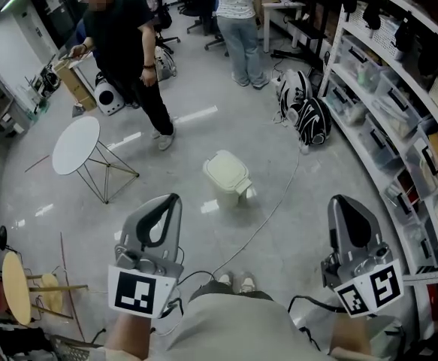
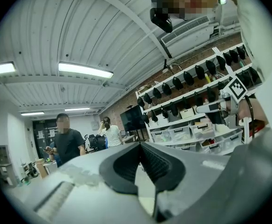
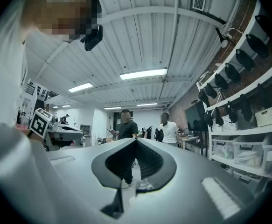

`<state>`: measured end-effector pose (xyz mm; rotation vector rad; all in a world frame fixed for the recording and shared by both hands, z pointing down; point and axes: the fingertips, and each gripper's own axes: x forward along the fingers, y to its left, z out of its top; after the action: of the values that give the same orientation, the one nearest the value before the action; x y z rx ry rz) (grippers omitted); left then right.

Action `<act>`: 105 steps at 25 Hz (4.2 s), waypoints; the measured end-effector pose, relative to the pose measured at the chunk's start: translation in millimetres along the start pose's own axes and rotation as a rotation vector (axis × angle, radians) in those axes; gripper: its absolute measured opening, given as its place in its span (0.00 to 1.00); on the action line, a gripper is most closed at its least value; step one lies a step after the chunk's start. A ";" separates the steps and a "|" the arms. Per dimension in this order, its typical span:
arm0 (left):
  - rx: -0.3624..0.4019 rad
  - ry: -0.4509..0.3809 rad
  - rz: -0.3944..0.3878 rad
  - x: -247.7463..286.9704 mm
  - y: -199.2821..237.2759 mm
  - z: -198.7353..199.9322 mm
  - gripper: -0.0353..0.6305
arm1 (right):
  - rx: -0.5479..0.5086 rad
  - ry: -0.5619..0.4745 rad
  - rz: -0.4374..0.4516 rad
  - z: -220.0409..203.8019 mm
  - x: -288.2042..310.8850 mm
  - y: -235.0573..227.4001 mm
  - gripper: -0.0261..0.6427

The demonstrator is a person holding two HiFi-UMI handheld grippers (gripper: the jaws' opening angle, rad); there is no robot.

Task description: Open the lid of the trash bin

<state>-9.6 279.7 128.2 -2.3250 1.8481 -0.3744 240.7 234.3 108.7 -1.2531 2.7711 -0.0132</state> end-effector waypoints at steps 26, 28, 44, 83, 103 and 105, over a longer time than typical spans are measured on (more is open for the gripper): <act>-0.031 0.012 0.005 96.0 59.3 -44.7 0.06 | -0.019 0.081 -0.022 -58.9 99.1 -43.6 0.04; -0.032 0.020 -0.012 117.6 77.5 -52.9 0.06 | -0.026 0.097 -0.036 -64.7 122.6 -46.4 0.04; -0.051 0.059 -0.218 295.1 229.9 -114.2 0.06 | -0.016 0.192 -0.264 -97.8 301.6 -86.1 0.04; -0.112 0.516 -0.431 536.0 143.0 -592.1 0.06 | 0.275 0.585 -0.270 -559.5 391.8 -237.6 0.04; -0.226 0.896 -0.520 535.7 88.0 -810.2 0.06 | 0.292 0.726 -0.278 -707.1 355.8 -248.2 0.04; -0.263 0.922 -0.539 535.6 89.5 -810.5 0.06 | 0.287 0.733 -0.292 -706.4 350.5 -251.1 0.04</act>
<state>-210.8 -230.1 935.3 -3.1376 1.5209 -1.5743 131.7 -217.9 793.1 -1.8259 2.9058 -1.0464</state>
